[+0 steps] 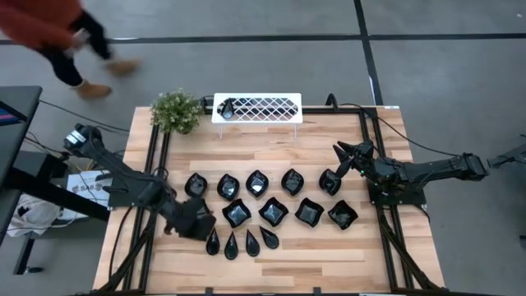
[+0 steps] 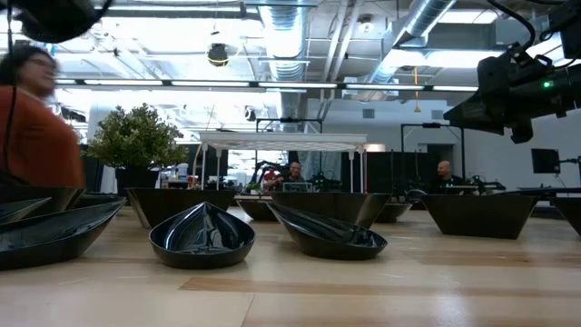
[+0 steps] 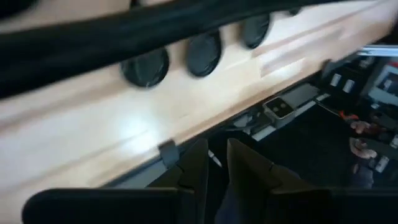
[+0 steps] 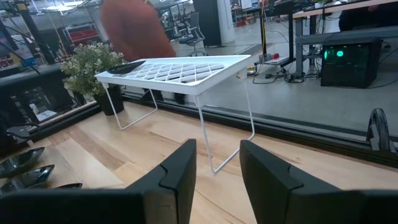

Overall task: Pick & Place Mini shaped plates
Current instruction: Stack the black drop shaped plate on top of the black drop shaped plate on the shelf

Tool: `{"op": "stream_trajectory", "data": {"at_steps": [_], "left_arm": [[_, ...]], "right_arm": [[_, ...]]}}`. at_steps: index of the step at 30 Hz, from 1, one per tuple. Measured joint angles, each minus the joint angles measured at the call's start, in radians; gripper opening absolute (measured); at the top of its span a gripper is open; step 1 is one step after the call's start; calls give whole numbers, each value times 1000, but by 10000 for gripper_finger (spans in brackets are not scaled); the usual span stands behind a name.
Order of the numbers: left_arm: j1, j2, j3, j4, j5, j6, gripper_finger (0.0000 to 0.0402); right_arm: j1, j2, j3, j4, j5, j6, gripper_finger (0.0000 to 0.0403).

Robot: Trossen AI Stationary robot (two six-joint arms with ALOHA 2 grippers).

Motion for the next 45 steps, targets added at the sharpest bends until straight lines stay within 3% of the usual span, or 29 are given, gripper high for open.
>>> {"op": "stream_trajectory", "data": {"at_steps": [8,20,29,35,45], "left_arm": [[-118,114,0,40,3,-220,62],[-120,234,0,50,-16,-199,20],[-120,238,0,49,-184,-167,13],[-120,238,0,45,-185,-141,27],[-95,238,-70,58,-185,-122,100]], "right_arm": [[0,0,0,0,0,0,119],[0,0,0,0,0,0,119],[0,0,0,0,-2,0,119],[0,0,0,0,-2,0,119],[0,0,0,-1,-1,0,119]]}}
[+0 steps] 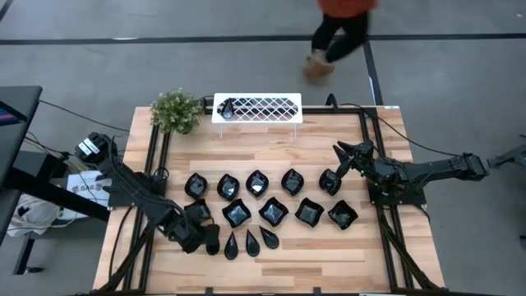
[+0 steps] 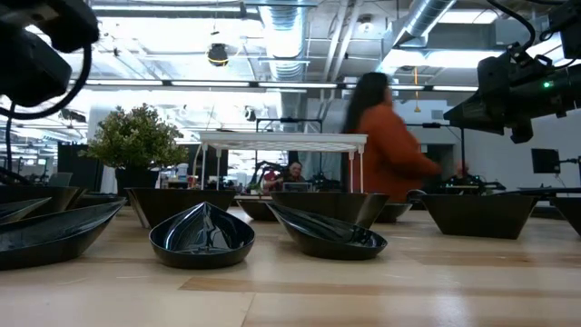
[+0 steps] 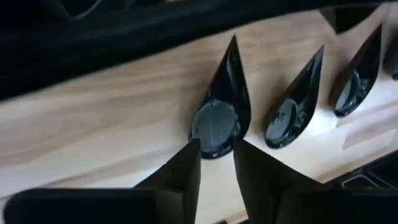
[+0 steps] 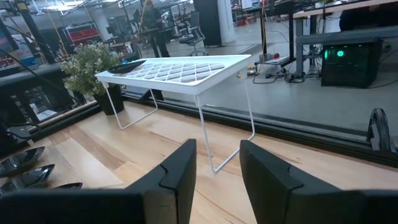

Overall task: Pick & Place Mini shaped plates
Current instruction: Stack the black drop shaped plate on top of the black drop shaped plate on the shelf

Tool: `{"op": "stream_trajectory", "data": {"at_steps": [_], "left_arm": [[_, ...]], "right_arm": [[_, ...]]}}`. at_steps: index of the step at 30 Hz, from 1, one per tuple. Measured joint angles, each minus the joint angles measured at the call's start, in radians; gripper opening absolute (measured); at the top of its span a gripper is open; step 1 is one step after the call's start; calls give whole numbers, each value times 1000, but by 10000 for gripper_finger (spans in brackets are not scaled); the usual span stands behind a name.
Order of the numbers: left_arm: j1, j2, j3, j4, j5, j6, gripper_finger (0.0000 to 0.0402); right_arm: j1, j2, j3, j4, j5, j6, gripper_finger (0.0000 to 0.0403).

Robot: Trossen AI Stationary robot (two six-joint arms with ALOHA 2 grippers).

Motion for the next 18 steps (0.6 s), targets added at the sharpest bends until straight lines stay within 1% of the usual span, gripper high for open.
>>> {"op": "stream_trajectory", "data": {"at_steps": [7,12,18], "left_arm": [[20,0,-29,20,0,6,108],[20,0,-47,78,0,6,108],[20,10,-47,78,0,17,108]], "right_arm": [[0,0,0,0,1,0,119],[0,0,0,0,1,0,119],[0,0,0,0,1,0,119]]}}
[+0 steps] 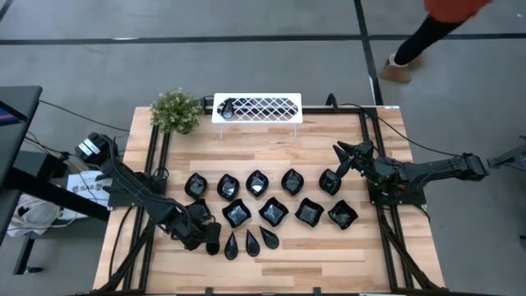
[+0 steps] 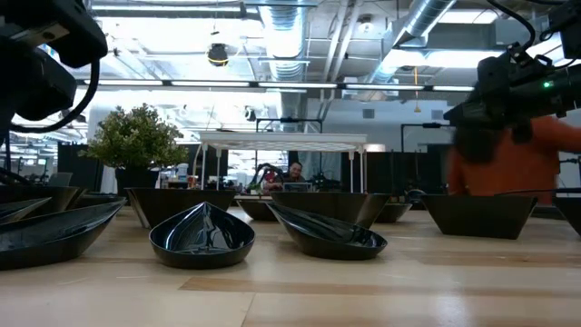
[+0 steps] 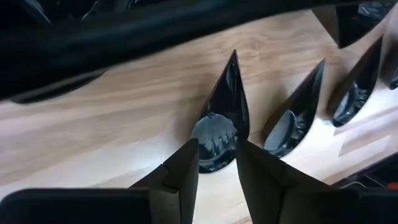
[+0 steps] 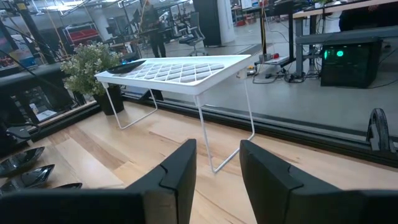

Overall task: Pick & Place Mini shaped plates
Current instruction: Stack the black drop shaped plate on top of the black drop shaped plate on the shelf

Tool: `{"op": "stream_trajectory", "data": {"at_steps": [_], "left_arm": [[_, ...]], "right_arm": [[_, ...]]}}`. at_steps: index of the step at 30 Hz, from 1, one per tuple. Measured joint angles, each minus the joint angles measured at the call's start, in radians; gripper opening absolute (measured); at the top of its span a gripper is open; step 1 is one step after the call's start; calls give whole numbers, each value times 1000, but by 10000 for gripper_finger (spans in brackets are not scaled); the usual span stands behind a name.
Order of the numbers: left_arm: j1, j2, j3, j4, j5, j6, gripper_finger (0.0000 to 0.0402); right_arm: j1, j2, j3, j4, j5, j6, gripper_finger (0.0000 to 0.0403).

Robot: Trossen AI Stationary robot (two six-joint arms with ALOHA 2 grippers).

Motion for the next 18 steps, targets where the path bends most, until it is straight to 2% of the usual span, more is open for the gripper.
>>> {"op": "stream_trajectory", "data": {"at_steps": [9,18], "left_arm": [[0,68,-1,26,3,13,108],[6,80,-1,31,11,14,108]], "right_arm": [[0,0,0,0,0,0,119],[0,0,0,1,0,0,119]]}}
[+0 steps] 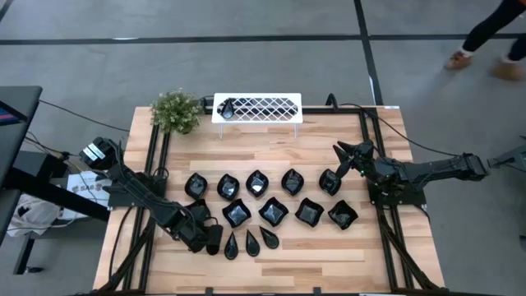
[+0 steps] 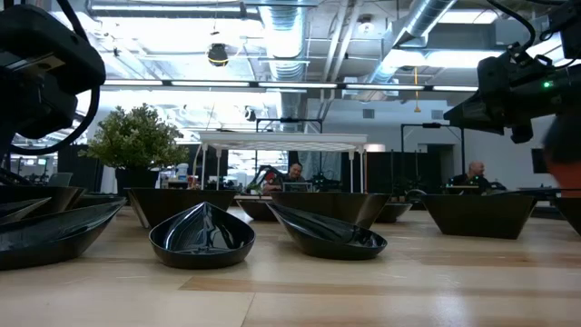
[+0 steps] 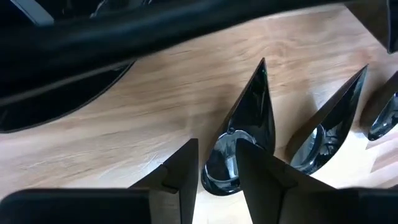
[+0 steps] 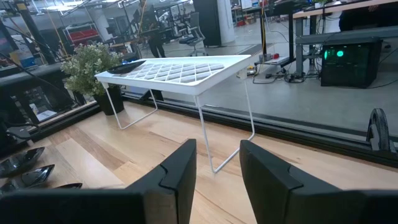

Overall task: Pick & Place Mini shaped plates
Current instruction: Stack the black drop shaped plate on top of the black drop shaped plate on the shelf

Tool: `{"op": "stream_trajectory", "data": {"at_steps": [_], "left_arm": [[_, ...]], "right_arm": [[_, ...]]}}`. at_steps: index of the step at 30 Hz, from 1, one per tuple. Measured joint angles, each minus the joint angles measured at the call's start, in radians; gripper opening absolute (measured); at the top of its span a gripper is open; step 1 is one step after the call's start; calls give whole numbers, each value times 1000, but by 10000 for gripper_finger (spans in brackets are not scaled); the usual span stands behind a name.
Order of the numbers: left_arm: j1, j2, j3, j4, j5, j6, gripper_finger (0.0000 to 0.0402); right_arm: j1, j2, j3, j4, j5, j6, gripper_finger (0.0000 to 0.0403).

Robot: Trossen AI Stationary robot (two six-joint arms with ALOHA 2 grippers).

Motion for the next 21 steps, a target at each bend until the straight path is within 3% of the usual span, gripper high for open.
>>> {"op": "stream_trajectory", "data": {"at_steps": [8,21], "left_arm": [[37,56,2,41,20,59,108],[43,44,0,46,36,61,95]], "right_arm": [[0,0,0,0,0,0,119],[0,0,0,0,0,0,119]]}}
